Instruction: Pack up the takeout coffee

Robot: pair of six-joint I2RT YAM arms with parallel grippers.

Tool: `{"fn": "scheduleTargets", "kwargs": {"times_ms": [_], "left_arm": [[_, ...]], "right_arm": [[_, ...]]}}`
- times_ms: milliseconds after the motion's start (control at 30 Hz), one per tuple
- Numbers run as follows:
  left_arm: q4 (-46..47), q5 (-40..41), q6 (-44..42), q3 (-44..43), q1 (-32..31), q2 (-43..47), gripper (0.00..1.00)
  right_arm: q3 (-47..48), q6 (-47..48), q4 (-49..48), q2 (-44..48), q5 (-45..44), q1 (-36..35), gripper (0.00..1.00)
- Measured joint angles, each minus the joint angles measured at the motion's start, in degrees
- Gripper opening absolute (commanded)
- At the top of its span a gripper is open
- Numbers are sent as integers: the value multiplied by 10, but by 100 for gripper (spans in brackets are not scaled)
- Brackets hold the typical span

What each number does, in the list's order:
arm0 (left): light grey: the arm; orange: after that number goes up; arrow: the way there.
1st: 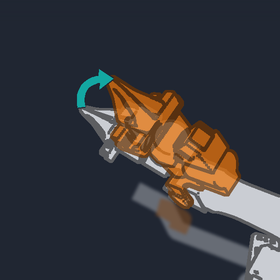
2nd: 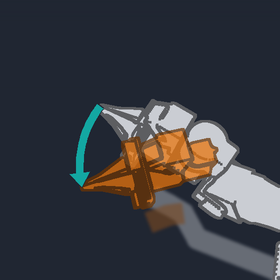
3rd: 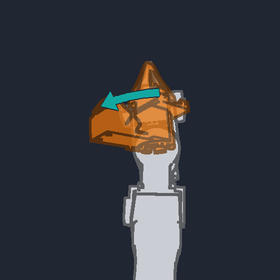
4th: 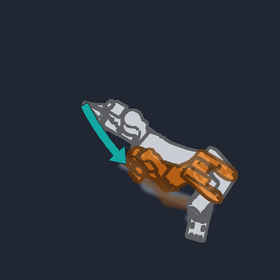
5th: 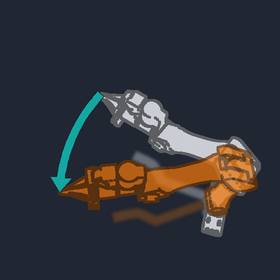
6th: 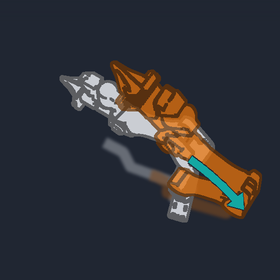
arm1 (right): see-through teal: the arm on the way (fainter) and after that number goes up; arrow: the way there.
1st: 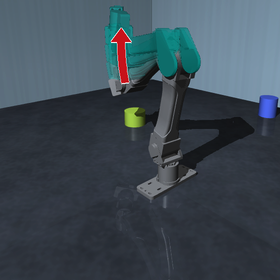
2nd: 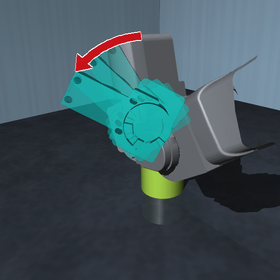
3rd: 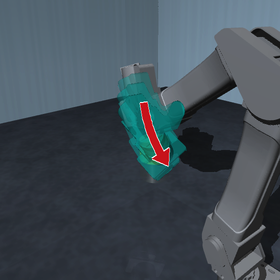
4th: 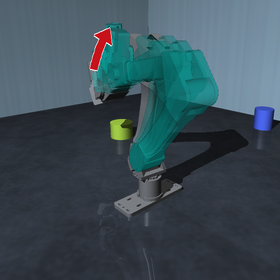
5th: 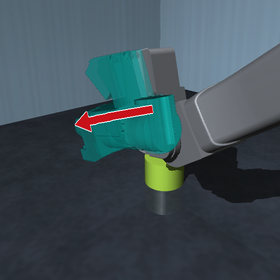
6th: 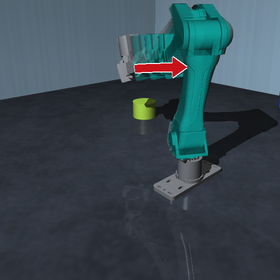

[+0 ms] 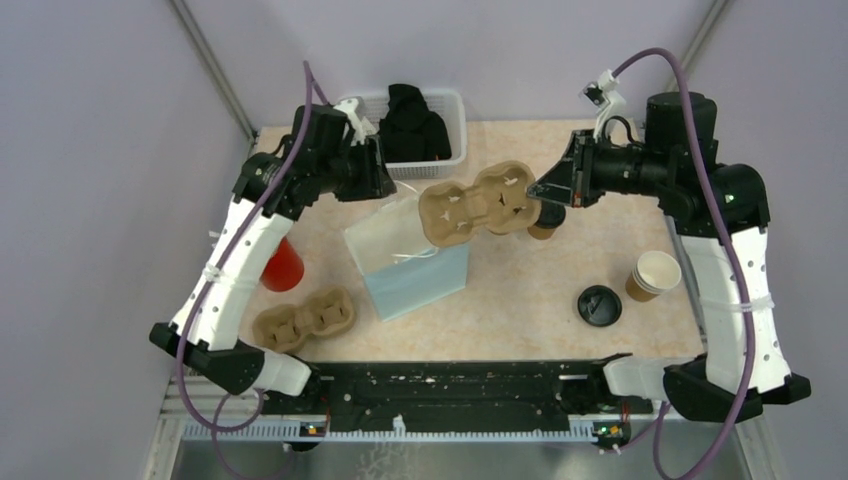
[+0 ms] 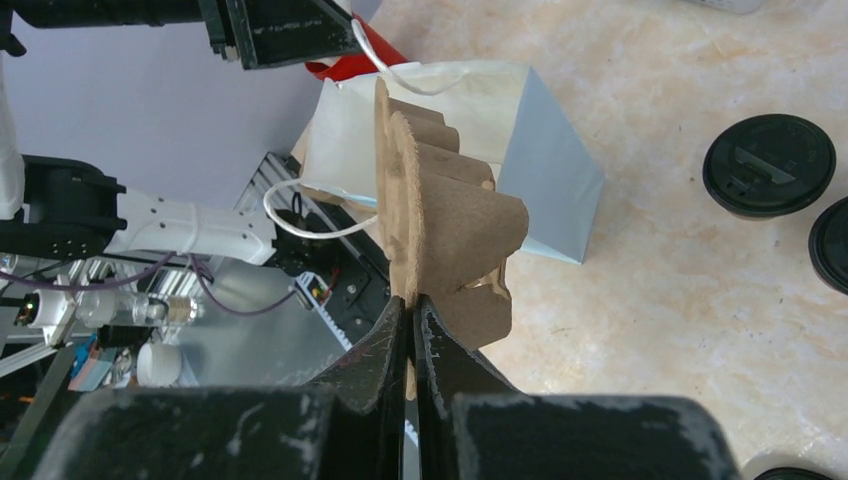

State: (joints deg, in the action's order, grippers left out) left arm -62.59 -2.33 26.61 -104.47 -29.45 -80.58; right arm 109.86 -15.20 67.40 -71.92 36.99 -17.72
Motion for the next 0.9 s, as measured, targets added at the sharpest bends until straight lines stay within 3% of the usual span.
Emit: {"fn": "scheduleTargets", "kwargs": {"times_ms": [233, 567, 900], "left_arm": [[32, -50, -6, 29, 68, 0, 55], [100, -92, 15, 114, 85, 3, 40], [137, -97, 35, 168, 103, 26, 31]], "right_arm": [[-12, -16, -22, -3, 14, 0, 0], [-38, -78, -55, -30, 15, -8, 0], [22, -100, -16, -122, -63, -106, 0]]}}
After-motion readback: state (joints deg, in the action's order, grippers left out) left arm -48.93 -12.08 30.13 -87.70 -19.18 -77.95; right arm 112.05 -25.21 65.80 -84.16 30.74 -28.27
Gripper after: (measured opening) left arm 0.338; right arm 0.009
